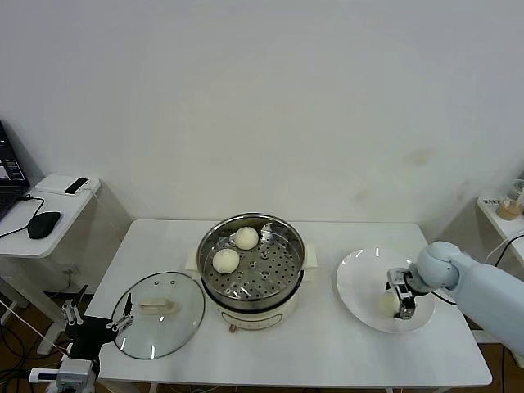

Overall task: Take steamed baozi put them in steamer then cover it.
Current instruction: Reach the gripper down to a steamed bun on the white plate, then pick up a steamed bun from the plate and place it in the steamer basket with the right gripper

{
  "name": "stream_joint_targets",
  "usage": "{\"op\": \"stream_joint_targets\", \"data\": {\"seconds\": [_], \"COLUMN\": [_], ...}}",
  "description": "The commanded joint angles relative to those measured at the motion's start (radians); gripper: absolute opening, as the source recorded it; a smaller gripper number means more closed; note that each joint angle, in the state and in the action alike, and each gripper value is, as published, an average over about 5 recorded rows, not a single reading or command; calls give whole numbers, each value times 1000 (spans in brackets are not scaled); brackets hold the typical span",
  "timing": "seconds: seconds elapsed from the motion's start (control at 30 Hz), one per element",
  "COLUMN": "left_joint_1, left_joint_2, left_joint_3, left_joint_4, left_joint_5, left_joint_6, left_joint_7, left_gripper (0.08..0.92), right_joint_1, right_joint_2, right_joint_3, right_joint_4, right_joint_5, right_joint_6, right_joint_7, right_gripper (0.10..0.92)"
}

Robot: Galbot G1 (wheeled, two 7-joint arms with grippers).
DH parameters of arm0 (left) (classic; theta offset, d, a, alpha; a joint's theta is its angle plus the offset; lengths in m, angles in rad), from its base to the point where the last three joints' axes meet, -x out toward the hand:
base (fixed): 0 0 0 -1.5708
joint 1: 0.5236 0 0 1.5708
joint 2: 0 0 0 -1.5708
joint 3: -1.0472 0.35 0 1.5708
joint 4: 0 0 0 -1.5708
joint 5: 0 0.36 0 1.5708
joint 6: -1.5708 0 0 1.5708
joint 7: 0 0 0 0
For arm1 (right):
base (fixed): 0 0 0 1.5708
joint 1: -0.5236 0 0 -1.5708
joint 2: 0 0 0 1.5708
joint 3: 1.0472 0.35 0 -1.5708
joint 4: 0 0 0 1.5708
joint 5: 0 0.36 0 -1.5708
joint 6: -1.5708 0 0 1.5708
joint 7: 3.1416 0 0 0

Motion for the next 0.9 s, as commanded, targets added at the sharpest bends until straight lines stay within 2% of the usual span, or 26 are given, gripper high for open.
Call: {"op": "stream_joint_targets", "data": {"seconds": [0.03, 0.37, 0.67, 0.9], "left_joint_1": [1, 2, 0, 3], "left_joint_2": [0, 0, 3, 13], "left_joint_3": [-1, -1, -1, -3], "left_joint_4": [-1, -7, -10, -17], "left_joint_5": [-1, -1, -4, -7], "left_joint_6": [0, -1, -1, -1], "left_joint_7": [0, 0, -1, -1], "left_gripper": [823, 823, 823, 823], "right_joint_1": [-9, 116, 399, 662], "right_joint_2": [16, -34, -64, -8], "right_joint_3": [8, -59, -186, -328], "right_joint_4": [-13, 43, 98, 114], "right_joint_5": [-2, 71, 181, 278], "right_joint_6": [-8, -20, -20, -25], "right_joint_7": [4, -54, -113, -115], "right_gripper": [712, 603, 594, 596]}}
